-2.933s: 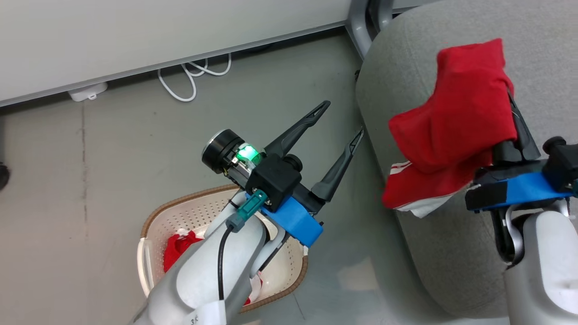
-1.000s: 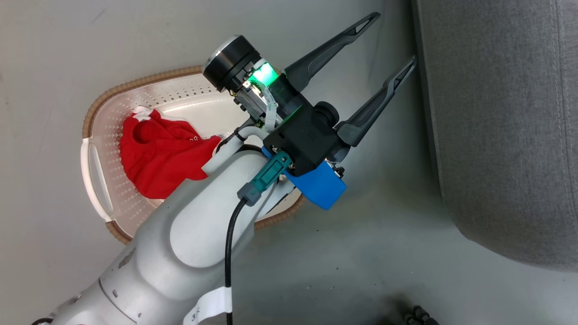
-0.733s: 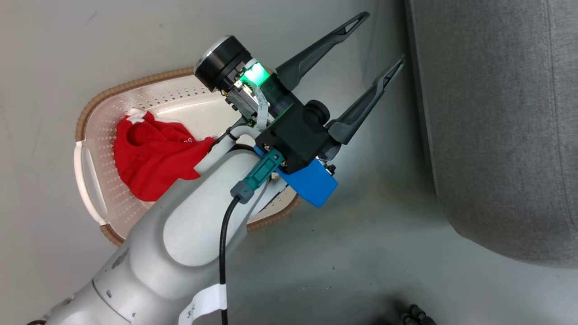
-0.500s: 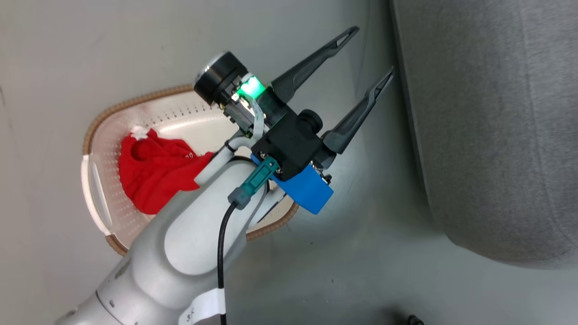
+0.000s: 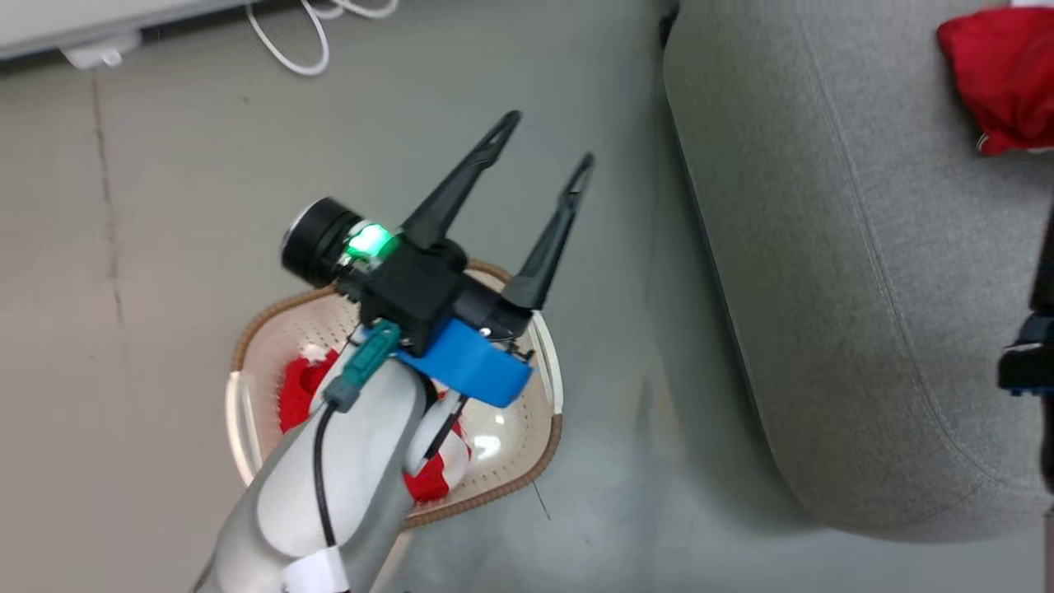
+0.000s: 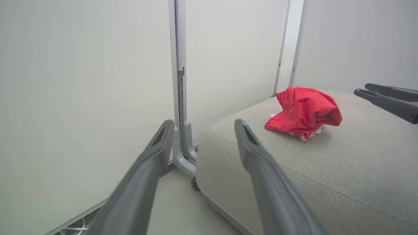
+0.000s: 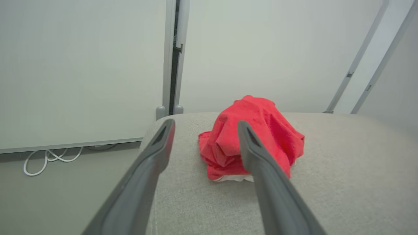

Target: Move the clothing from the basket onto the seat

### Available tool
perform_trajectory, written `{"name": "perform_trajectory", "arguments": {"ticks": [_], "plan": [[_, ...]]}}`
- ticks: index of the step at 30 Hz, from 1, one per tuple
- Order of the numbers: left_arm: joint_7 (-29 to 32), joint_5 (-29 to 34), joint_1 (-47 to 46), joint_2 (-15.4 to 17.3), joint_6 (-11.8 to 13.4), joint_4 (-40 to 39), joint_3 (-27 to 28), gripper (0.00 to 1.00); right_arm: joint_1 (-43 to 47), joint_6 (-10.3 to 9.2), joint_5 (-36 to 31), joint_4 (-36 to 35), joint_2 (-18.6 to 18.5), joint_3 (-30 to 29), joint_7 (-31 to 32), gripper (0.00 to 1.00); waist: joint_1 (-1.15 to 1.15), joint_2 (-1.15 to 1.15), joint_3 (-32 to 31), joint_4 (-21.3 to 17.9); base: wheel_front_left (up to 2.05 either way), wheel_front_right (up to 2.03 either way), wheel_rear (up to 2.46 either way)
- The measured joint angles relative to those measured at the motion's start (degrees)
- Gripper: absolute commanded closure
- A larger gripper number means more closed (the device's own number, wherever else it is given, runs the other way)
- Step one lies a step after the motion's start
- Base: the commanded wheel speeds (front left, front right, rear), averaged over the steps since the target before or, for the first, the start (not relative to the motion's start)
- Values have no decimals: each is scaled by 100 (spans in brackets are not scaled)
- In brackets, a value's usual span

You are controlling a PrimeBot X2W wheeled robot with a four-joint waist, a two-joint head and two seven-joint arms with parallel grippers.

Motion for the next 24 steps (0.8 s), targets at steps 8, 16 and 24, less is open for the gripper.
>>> {"name": "perform_trajectory", "arguments": {"ticks": [8, 16, 24], "plan": [[0, 19, 665, -82, 132, -100, 955, 0, 313, 0, 113, -516, 248, 937, 0, 0, -1, 0, -696, 359, 0, 0, 0], [1, 136, 1292, -165, 180, -198, 1881, 0, 399, 0, 131, -545, 428, 1458, 0, 0, 0, 0, -1252, 811, 0, 0, 0], [0, 245, 1897, -242, 124, -316, 2635, 0, 691, 0, 43, -467, 642, 1572, 0, 0, -1, 0, -1704, 1159, 0, 0, 0]]}}
